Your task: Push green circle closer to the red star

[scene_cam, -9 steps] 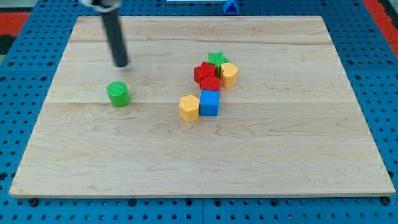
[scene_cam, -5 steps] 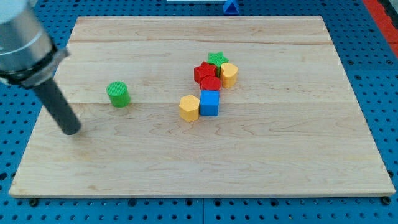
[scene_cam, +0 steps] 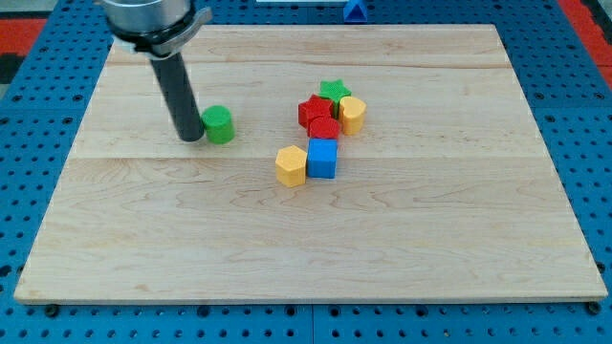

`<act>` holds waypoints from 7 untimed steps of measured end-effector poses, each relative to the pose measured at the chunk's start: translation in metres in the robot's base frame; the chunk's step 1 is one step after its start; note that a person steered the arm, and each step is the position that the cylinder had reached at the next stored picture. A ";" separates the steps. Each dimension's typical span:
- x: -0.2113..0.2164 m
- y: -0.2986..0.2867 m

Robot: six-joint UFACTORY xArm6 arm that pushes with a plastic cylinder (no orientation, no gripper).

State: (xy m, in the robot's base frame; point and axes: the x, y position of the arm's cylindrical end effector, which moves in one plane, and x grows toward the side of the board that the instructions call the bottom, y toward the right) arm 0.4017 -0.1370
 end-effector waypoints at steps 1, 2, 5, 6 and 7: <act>-0.012 0.018; -0.016 0.036; -0.030 0.059; -0.030 0.071; -0.030 0.094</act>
